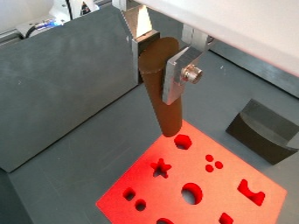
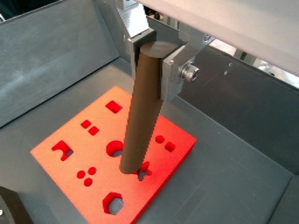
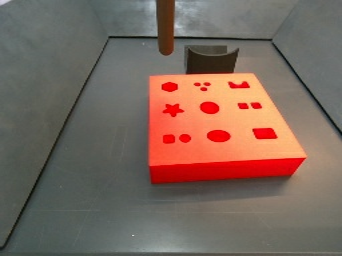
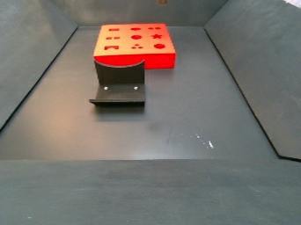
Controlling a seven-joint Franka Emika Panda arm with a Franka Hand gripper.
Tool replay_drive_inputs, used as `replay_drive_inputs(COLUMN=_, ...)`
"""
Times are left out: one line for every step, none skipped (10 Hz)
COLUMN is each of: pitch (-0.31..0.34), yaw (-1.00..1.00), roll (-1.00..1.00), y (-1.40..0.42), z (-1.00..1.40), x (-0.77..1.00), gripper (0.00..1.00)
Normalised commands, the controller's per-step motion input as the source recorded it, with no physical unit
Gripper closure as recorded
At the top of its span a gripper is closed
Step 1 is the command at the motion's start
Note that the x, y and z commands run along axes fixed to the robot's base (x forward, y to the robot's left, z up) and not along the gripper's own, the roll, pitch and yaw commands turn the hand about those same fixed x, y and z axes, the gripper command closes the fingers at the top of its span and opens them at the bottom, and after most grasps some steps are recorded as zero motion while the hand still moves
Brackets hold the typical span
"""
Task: Insert the oval object.
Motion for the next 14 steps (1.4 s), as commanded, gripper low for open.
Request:
replay_drive_inputs(pitch=0.000, yaw=-0.03, roll=0.00, y=0.00, z=0.00, x=0.00, gripper=1.00)
replay_drive_inputs(pitch=0.000, yaw=-0.07, roll=0.00, y=0.00, z=0.00, x=0.00, gripper=1.00)
replay_drive_inputs(pitch=0.000, yaw=-0.05, roll=0.00, y=0.00, z=0.00, x=0.00, gripper=1.00)
replay_drive_inputs(pitch=0.000, yaw=-0.06, roll=0.00, y=0.00, z=0.00, x=0.00, gripper=1.00)
replay_drive_inputs(pitch=0.000, yaw=-0.15, roll=0.00, y=0.00, z=0.00, x=0.00, gripper=1.00)
replay_drive_inputs(pitch=0.003, yaw=-0.24, roll=0.00, y=0.00, z=0.00, x=0.11, gripper=1.00)
replay_drive_inputs(pitch=0.039, yaw=-0.48, roll=0.00, y=-0.06, z=0.00, x=0.38, gripper=1.00)
replay_drive_inputs(pitch=0.013, yaw=-0.70, roll=0.00, y=-0.07, z=0.00, x=0.31, gripper=1.00)
replay_drive_inputs(pitch=0.004, yaw=-0.74, roll=0.00, y=-0.06, z=0.00, x=0.29, gripper=1.00)
replay_drive_inputs(pitch=0.013, yaw=-0.77, roll=0.00, y=-0.06, z=0.00, x=0.24, gripper=1.00)
replay_drive_inputs(pitch=0.039, yaw=-0.82, roll=0.02, y=-0.03, z=-0.01, x=0.12, gripper=1.00)
replay_drive_inputs(pitch=0.061, yaw=-0.83, roll=0.03, y=-0.02, z=-0.02, x=0.08, gripper=1.00)
replay_drive_inputs(pitch=0.114, yaw=-0.90, roll=0.07, y=0.00, z=-0.09, x=0.00, gripper=1.00)
replay_drive_inputs(pitch=0.203, yaw=-0.92, roll=0.10, y=0.00, z=-0.10, x=-0.11, gripper=1.00)
